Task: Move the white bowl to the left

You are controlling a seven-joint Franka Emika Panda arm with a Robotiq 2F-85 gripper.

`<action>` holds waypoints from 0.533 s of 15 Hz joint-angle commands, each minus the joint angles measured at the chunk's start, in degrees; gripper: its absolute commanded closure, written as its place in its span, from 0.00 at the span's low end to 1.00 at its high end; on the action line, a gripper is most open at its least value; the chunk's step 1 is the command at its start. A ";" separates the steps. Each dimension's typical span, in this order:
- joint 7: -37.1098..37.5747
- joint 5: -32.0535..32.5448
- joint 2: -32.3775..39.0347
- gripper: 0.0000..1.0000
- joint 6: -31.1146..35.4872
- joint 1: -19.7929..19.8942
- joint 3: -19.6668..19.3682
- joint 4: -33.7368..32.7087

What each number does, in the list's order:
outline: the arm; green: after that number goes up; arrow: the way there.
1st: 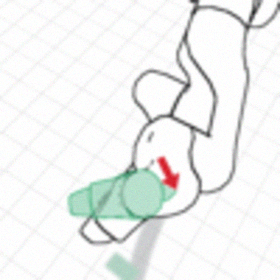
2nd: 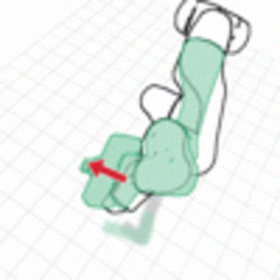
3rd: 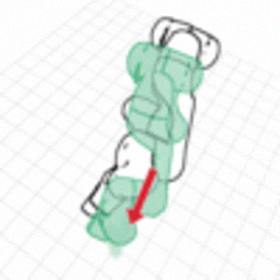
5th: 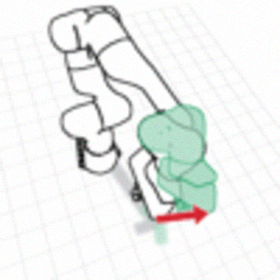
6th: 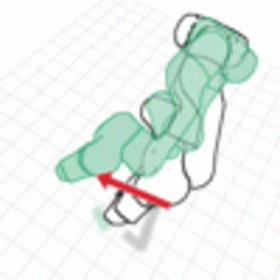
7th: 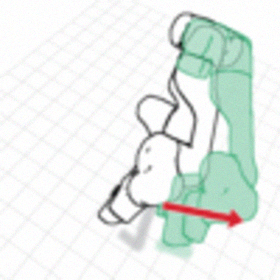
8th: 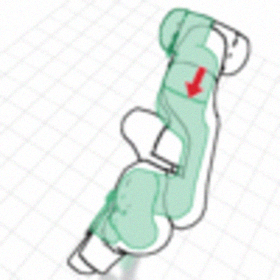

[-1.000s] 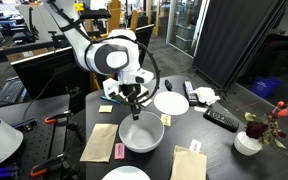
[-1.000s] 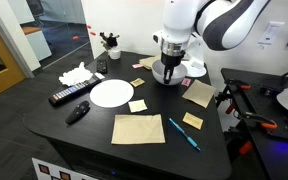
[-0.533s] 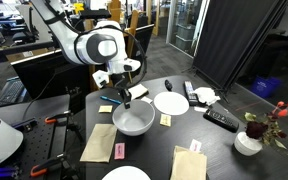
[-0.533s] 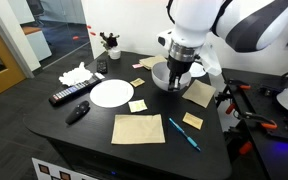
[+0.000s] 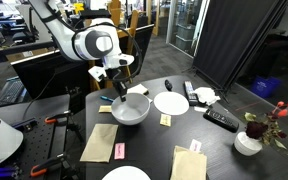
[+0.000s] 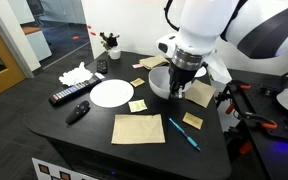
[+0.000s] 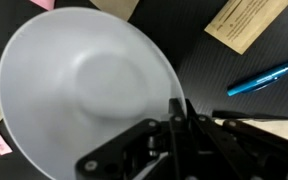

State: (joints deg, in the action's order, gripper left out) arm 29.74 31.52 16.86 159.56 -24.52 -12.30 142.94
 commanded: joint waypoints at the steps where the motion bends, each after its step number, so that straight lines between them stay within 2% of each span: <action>1: -0.57 0.47 -1.23 0.99 -0.40 -0.83 0.68 0.34; 8: -1.34 -0.01 -0.67 0.99 -0.19 -0.90 2.25 0.28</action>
State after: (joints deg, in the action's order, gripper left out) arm 29.48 31.52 16.90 159.56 -25.44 -10.50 142.93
